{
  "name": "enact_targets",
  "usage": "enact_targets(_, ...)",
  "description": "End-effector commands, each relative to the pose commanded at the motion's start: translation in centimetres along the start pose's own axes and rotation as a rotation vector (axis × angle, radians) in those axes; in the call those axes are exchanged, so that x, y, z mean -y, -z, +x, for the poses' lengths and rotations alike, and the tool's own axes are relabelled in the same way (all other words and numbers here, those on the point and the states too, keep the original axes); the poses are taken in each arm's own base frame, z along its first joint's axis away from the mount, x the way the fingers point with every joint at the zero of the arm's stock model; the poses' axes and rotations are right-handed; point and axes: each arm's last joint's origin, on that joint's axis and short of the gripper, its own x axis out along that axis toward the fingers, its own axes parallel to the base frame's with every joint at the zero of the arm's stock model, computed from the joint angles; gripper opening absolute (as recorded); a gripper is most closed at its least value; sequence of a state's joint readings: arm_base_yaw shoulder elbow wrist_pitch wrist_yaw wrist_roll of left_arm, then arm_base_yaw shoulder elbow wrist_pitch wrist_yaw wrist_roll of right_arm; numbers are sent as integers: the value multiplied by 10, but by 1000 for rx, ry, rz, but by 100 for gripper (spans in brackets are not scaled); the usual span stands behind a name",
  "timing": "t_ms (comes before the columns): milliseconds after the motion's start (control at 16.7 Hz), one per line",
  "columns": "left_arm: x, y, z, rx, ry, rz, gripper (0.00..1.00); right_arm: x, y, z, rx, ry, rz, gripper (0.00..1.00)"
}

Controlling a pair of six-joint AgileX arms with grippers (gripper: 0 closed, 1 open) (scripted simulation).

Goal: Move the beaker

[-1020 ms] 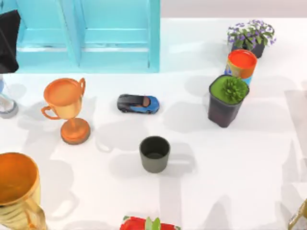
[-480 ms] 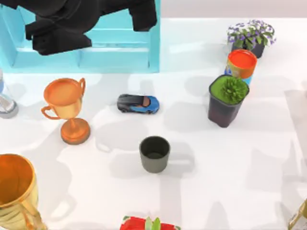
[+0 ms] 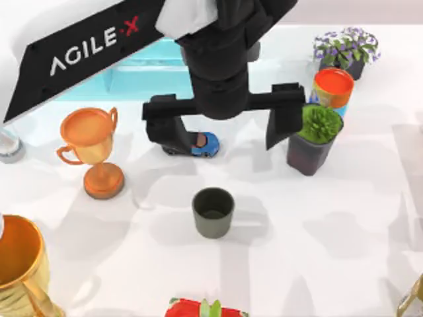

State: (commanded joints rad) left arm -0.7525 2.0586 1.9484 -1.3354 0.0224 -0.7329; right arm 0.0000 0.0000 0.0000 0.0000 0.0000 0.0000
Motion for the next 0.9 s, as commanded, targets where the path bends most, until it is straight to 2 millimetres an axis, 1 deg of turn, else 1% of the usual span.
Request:
enact_targets(120, 12, 3, 19, -49, -58, 5, 100, 0, 0, 0, 0, 0, 0, 100)
enact_targets(240, 18, 5, 29, -74, -92, 8, 100, 0, 0, 0, 0, 0, 0, 100)
enact_targets(660, 18, 5, 32, -80, -99, 5, 100, 0, 0, 0, 0, 0, 0, 100)
enact_targets(720, 18, 5, 36, -81, -100, 7, 100, 0, 0, 0, 0, 0, 0, 100)
enact_targets(780, 18, 5, 43, -82, -102, 8, 100, 0, 0, 0, 0, 0, 0, 100)
enact_targets(900, 17, 6, 64, -83, -103, 9, 100, 0, 0, 0, 0, 0, 0, 100)
